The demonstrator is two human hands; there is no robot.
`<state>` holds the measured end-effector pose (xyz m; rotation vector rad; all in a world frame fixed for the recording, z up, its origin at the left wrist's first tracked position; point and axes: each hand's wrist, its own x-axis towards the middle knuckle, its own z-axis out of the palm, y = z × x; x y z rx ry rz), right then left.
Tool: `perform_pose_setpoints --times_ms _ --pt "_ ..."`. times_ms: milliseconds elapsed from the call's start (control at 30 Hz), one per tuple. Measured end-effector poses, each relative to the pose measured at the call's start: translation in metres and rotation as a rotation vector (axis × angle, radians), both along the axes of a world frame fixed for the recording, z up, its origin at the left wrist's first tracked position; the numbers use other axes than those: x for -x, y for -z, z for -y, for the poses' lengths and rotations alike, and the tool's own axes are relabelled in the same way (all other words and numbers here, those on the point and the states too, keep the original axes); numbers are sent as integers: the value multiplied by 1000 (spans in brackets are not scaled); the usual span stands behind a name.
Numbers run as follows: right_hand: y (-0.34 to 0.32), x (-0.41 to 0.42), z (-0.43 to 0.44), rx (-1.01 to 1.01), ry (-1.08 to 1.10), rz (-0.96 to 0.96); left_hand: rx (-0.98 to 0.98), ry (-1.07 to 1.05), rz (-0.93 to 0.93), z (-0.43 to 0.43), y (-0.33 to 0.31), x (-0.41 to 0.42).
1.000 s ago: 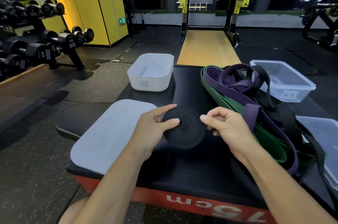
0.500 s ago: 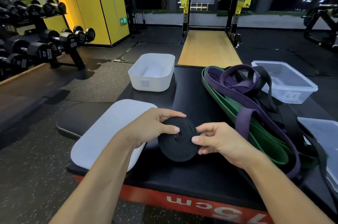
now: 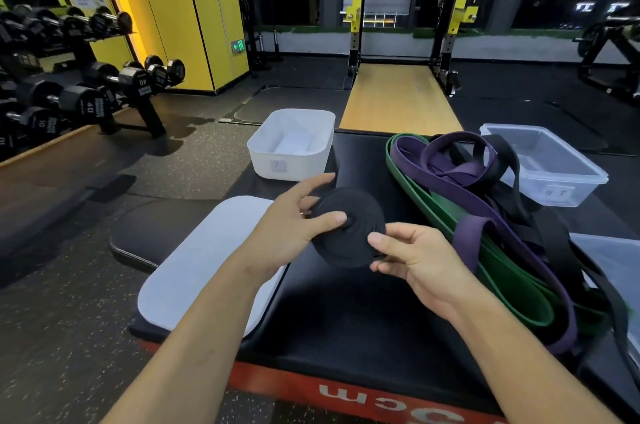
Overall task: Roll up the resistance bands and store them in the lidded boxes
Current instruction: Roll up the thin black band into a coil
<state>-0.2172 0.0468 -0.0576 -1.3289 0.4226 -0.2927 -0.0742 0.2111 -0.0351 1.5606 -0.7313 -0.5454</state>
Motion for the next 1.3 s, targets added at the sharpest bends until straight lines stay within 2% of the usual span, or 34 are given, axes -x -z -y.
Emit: perform_pose_setpoints --times_ms 133,233,367,600,833,967,1067,1167,1300 --pt "-13 -19 2 30 85 56 125 -104 -69 -2 -1 -6" --pt "-31 -40 5 67 94 86 146 -126 -84 0 -10 -23" --pt "-58 -74 17 133 12 104 159 -168 -101 6 -25 -55" --pt "-75 -136 29 132 -89 129 214 -142 -244 7 -49 -115" --pt "-81 -208 48 142 -84 72 9 -197 -193 25 -62 -191" --pt "-91 -249 77 241 -154 -30 -205 -186 -134 48 -72 -226" --pt "-96 -275 97 393 -252 -131 -382 -182 -64 73 -68 -250" --pt "-95 -299 116 625 -362 -254 -573 -143 34 93 -63 -263" --pt "-96 -326 124 923 -553 -391 -805 28 5 105 -55 -267"
